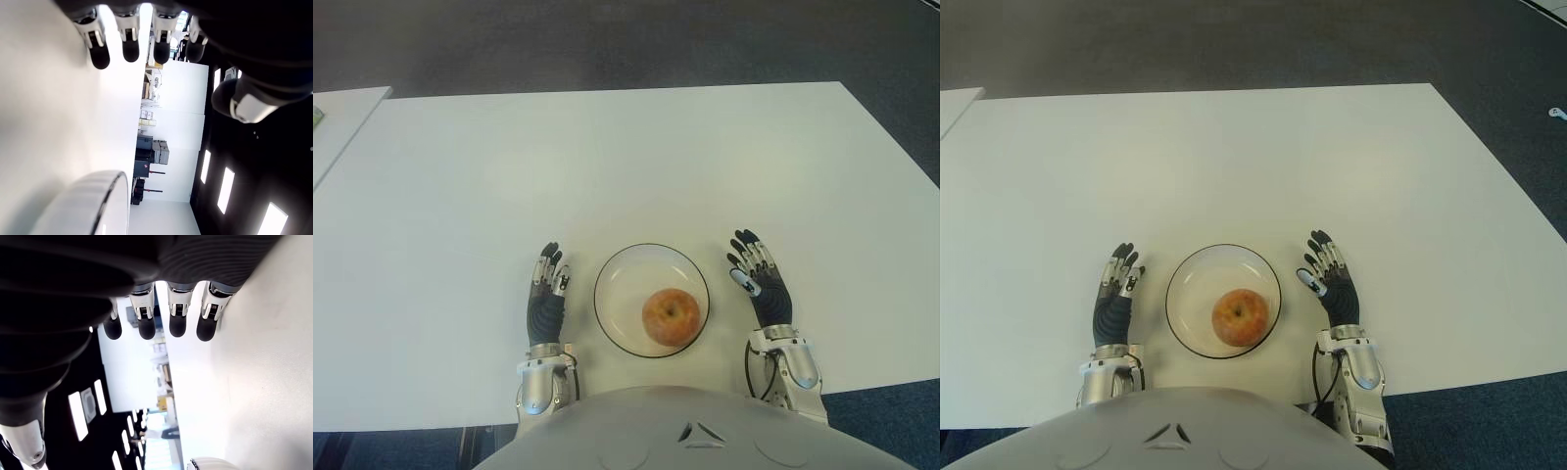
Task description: Put the apples into the plate.
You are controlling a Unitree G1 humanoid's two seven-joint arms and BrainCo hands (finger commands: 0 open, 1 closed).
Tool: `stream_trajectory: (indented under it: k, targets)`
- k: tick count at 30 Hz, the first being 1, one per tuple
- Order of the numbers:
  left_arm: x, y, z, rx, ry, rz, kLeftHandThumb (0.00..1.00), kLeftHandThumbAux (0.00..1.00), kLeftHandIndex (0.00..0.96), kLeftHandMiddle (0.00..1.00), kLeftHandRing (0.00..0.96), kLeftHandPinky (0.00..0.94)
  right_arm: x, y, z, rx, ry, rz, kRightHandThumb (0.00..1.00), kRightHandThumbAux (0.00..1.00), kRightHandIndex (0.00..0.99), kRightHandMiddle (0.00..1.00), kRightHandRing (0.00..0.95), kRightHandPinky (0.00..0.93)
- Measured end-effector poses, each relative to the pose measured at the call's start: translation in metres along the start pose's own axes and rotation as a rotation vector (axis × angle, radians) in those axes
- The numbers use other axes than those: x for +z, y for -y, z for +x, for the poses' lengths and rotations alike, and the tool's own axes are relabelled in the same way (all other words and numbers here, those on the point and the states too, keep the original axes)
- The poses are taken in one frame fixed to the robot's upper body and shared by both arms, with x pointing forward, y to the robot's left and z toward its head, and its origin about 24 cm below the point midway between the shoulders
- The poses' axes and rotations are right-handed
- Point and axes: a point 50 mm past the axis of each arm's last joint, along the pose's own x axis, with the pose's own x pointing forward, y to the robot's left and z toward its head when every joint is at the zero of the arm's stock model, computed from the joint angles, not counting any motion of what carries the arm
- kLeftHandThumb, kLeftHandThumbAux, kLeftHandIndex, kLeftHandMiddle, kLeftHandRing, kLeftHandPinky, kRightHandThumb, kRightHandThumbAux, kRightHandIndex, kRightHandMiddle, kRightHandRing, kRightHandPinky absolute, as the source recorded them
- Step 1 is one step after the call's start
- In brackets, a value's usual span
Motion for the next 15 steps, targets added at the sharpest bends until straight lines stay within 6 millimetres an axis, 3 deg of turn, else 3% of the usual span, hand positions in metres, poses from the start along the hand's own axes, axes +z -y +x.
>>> stream_trajectory:
  k: [6, 15]
  targets:
    - [0.002, 0.005, -0.002, -0.013, -0.028, -0.003, 0.177, 0.505, 0.065, 0.074, 0.076, 0.156, 0.0, 0.0, 0.0, -0.003, 0.0, -0.001, 0.101, 0.646, 0.0, 0.0, 0.0, 0.0]
    - [0.008, 0.01, -0.013, -0.04, -0.106, 0.034, 0.145, 0.583, 0.027, 0.045, 0.056, 0.085, 0.001, 0.0, 0.0, -0.001, -0.003, -0.003, 0.1, 0.649, 0.0, 0.0, 0.0, 0.0]
